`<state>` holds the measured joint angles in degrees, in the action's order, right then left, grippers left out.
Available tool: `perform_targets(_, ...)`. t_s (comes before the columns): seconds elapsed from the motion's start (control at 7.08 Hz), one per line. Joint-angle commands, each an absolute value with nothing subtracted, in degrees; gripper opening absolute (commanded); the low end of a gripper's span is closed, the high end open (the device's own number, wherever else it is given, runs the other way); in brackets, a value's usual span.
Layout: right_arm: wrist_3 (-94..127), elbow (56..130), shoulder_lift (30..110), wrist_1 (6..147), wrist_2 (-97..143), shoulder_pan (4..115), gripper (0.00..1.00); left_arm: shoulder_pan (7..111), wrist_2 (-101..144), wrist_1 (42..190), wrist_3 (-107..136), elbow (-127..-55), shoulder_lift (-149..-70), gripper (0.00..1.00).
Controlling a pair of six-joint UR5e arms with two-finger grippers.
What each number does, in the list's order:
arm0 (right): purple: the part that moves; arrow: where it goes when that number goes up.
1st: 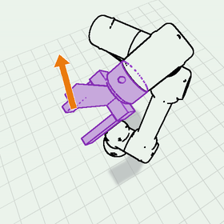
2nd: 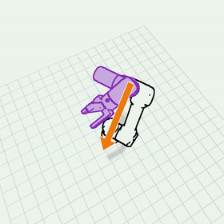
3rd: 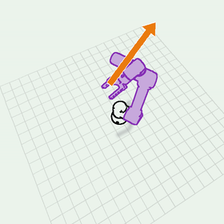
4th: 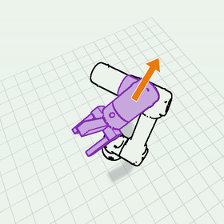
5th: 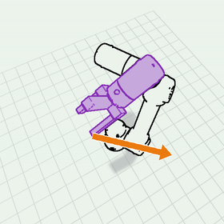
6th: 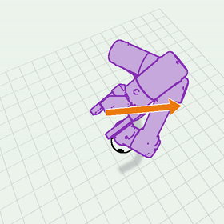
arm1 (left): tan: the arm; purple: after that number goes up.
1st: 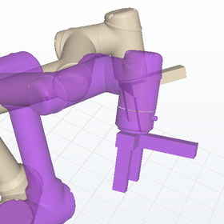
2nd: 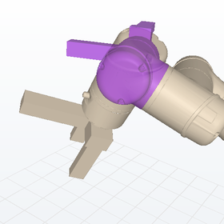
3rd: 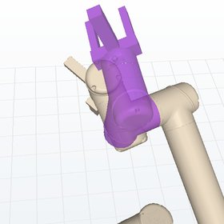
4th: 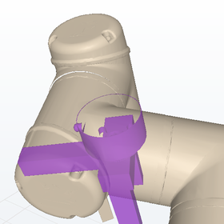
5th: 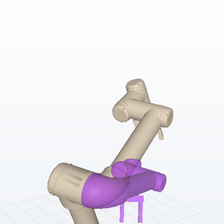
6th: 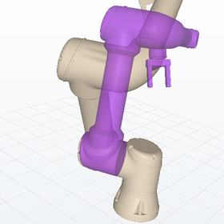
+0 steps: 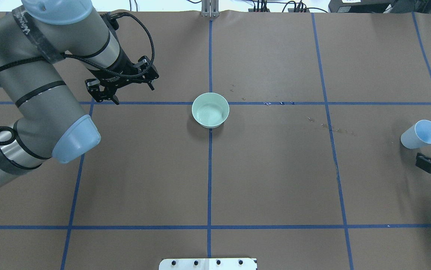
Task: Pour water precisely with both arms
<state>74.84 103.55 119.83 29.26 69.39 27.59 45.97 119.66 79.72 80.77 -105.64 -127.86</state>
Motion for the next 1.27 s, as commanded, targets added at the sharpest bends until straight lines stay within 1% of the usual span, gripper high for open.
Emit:
perform_targets(0.0,75.2,100.1,119.8,23.2,62.5,24.7,0.99,46.0,119.6,79.7,80.7,-105.6,-127.4,1.00)
perform_targets(0.28,75.4,98.3,119.3,22.7,57.3,22.2,0.99,46.0,119.6,79.8,80.7,-105.6,-127.0,1.00)
perform_targets(0.71,75.3,98.1,119.0,22.7,53.0,20.7,0.99,46.0,119.6,79.8,80.8,-105.6,-126.5,1.00)
perform_targets(1.13,74.2,94.9,117.3,17.8,50.5,19.5,0.99,46.1,119.5,79.8,80.8,-105.6,-126.5,1.00)
